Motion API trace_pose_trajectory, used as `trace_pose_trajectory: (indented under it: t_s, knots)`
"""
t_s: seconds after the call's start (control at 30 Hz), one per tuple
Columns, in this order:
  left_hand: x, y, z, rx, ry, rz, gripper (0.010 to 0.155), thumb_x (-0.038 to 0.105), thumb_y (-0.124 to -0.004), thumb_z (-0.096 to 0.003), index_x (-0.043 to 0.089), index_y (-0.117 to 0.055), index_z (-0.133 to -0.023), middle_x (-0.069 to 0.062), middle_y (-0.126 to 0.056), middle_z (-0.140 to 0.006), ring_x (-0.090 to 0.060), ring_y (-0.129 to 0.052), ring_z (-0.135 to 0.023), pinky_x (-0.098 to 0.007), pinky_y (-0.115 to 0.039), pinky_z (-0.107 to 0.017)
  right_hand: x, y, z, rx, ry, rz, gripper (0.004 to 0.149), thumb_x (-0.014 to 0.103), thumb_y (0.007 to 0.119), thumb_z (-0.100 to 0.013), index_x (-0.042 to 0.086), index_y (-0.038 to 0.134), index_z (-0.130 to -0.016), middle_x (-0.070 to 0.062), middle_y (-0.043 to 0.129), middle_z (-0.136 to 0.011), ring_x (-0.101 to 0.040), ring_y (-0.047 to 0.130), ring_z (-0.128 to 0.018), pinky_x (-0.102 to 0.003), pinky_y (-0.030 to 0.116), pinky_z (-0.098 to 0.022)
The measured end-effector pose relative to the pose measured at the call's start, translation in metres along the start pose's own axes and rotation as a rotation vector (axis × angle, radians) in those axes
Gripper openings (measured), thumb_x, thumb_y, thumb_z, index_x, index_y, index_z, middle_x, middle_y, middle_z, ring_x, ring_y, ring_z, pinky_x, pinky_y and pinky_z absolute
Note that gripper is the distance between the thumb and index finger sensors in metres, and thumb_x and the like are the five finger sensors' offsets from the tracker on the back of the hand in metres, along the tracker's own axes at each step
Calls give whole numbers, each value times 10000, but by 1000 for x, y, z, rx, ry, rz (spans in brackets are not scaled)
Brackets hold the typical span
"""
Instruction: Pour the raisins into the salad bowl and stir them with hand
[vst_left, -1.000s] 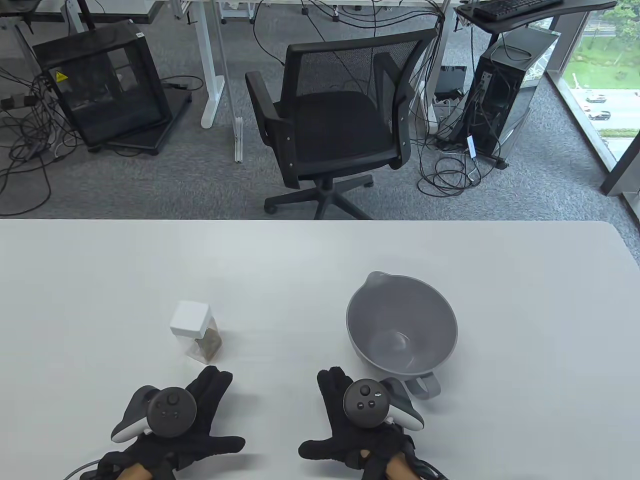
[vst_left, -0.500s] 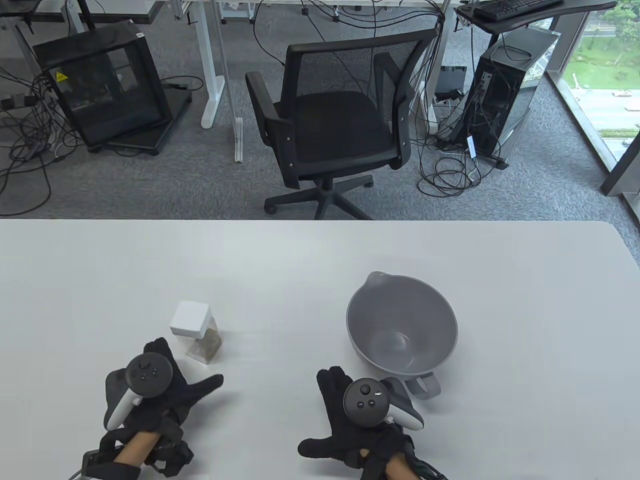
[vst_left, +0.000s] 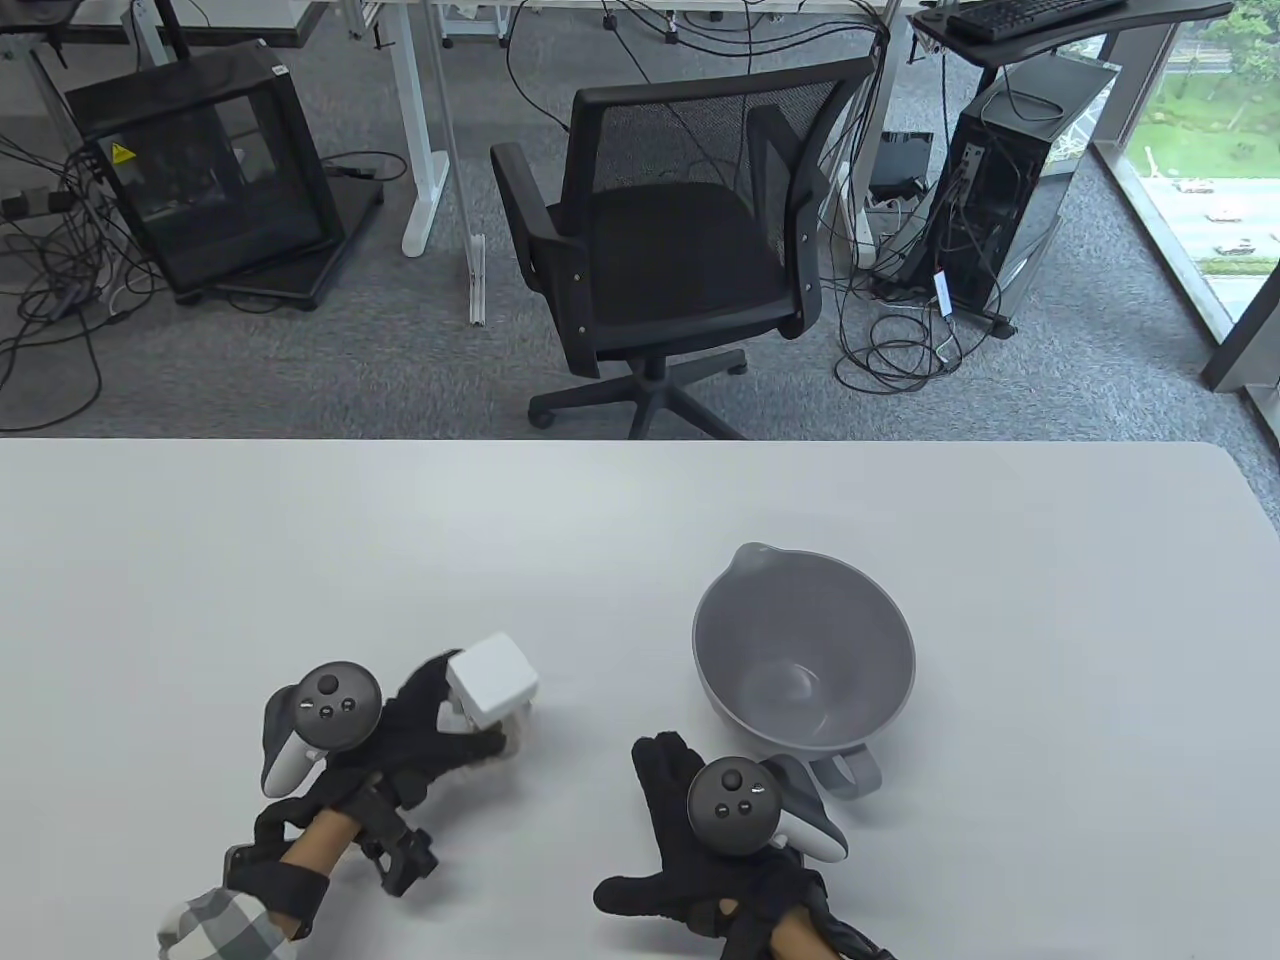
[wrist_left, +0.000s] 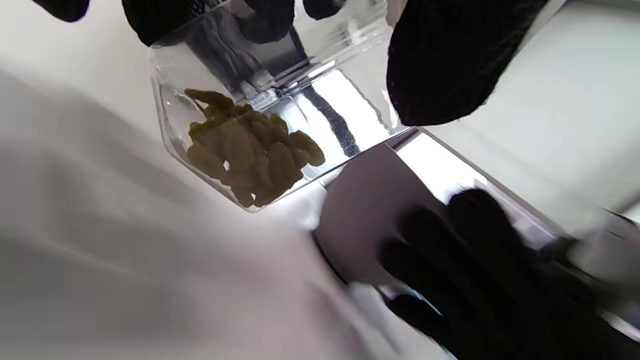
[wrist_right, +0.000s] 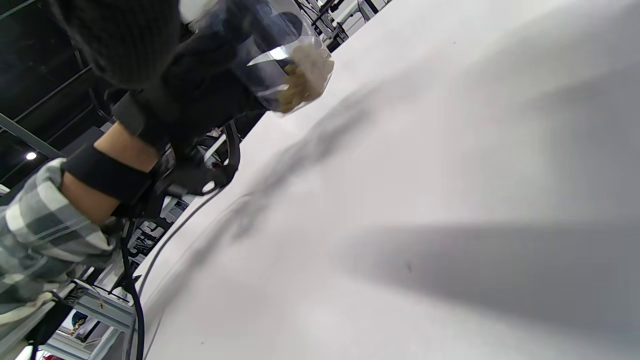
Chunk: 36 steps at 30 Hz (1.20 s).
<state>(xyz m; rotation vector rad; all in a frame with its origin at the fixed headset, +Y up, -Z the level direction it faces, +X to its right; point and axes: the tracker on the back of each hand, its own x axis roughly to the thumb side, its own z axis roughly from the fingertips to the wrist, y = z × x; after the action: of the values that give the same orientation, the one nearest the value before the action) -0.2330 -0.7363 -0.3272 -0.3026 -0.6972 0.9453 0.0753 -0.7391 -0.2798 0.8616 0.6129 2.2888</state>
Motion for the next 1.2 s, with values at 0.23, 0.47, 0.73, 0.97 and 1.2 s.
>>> trace_pose_trajectory:
  t_s: [0.23, 0.47, 0.73, 0.97, 1.2]
  knots:
    - [32, -51, 23, -208, -115, 96, 929, 510, -944, -468, 187, -357, -1111, -210, -562, -1130, -613, -705, -931, -752, -726, -579, 85, -19, 4, -39, -87, 81, 1103, 679, 648, -526, 80, -162, -975, -353, 130, -1090, -525, 511, -904, -673, 517, -621]
    - [28, -57, 26, 8, 12, 19, 934, 463, -1017, -404, 305, -401, -1088, -188, -544, -1096, -532, -689, -927, -740, -765, -545, 151, -5, -35, -91, 36, 529, 840, 606, 628, -577, -20, 384, -1081, -415, 501, -994, -459, 808, -640, -518, 724, -477]
    - [29, -62, 27, -42, 20, 35, 908, 480, -1012, -414, 287, -443, -1094, -174, -549, -1108, -533, -681, -923, -721, -764, -554, 182, -17, -32, 73, -175, 462, 507, 427, 756, -554, 221, 678, -1011, -294, 289, -1166, -578, 300, -994, -770, 330, -638]
    - [27, -64, 26, -19, 100, -24, 908, 480, -1016, -412, 270, -452, -1091, -183, -564, -1100, -540, -694, -911, -722, -773, -545, 184, 7, -44, -6, -44, 823, 507, 474, 717, -533, 160, 713, -932, -152, 719, -1029, -451, 645, -934, -673, 555, -649]
    - [31, -53, 31, 37, 85, -81, 910, 471, -1011, -420, 260, -439, -1095, -187, -553, -1105, -553, -686, -916, -730, -759, -555, 171, -6, -28, -469, 94, 814, 835, 678, 608, -499, 101, 554, -1099, -350, 605, -1095, -564, 744, -852, -685, 638, -573]
